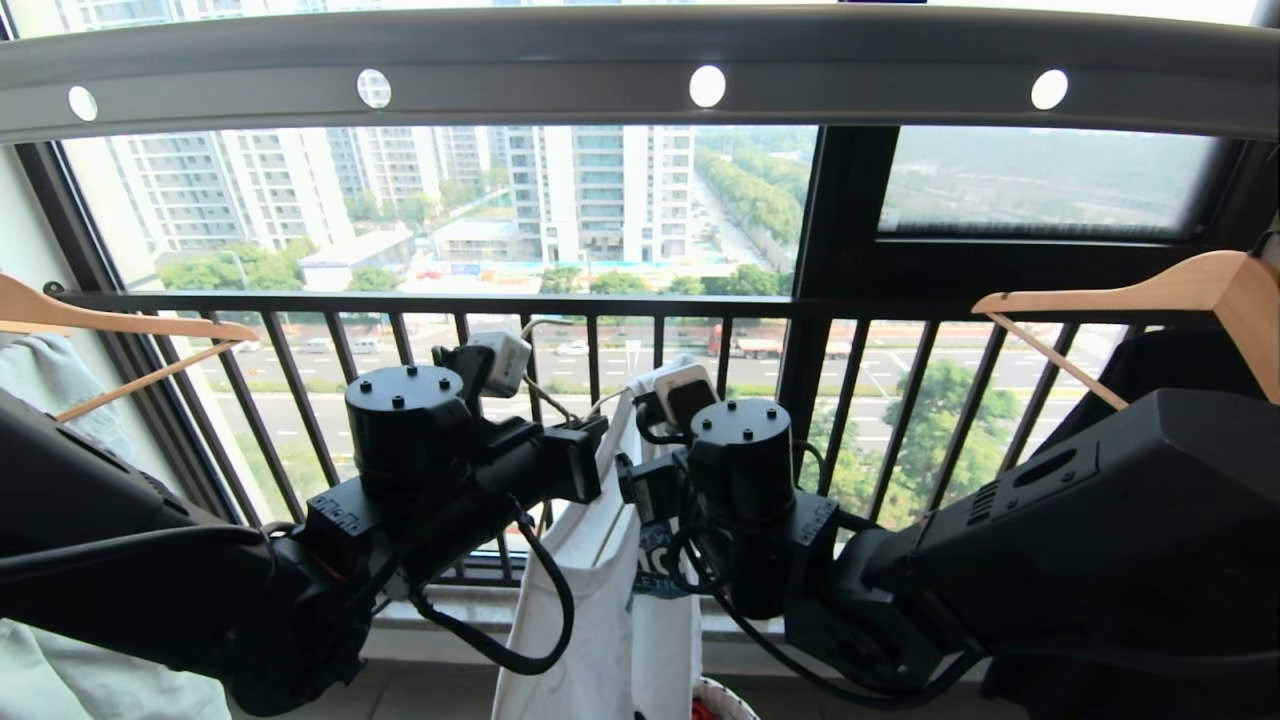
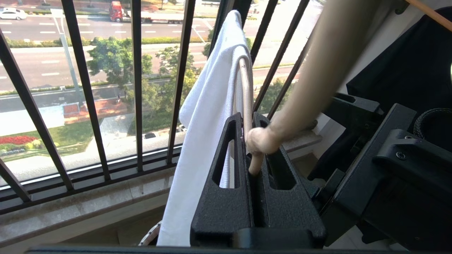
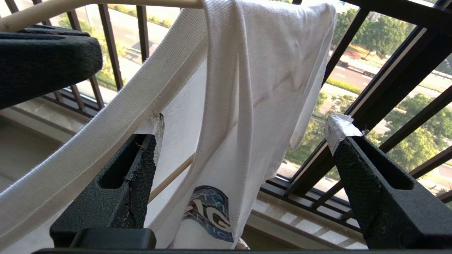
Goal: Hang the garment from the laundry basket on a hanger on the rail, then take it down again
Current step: Take the clothes off the clothes rack
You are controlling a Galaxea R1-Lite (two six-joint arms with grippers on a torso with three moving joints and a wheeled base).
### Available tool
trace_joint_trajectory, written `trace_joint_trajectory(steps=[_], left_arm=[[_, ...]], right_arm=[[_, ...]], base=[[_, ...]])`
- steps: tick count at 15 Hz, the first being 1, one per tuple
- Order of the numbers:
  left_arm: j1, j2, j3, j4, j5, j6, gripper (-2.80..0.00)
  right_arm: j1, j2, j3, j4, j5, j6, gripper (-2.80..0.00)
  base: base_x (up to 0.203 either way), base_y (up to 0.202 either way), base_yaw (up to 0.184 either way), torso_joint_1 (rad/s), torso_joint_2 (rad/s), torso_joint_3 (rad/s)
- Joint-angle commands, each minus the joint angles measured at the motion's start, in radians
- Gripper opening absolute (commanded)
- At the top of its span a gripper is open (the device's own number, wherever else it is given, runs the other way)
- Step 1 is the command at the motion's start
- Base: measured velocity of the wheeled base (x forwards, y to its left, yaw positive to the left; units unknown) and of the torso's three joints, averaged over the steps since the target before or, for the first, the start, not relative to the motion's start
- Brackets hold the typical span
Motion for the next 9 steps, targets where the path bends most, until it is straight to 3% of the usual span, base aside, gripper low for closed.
trace_joint_trajectory(steps=[1, 9], left_arm=[[0.000, -0.006, -0.001, -0.006, 0.000, -0.002, -2.80], [0.000, 0.003, 0.002, -0.006, 0.000, -0.002, -2.80]], right_arm=[[-0.016, 0.008, -0.009, -0.003, -0.002, -0.006, 0.00], [-0.090, 0.059, -0.103, -0.008, -0.052, -0.013, 0.00]], base=[[0.000, 0.000, 0.000, 0.000, 0.00, 0.000], [0.000, 0.000, 0.000, 0.000, 0.00, 0.000]])
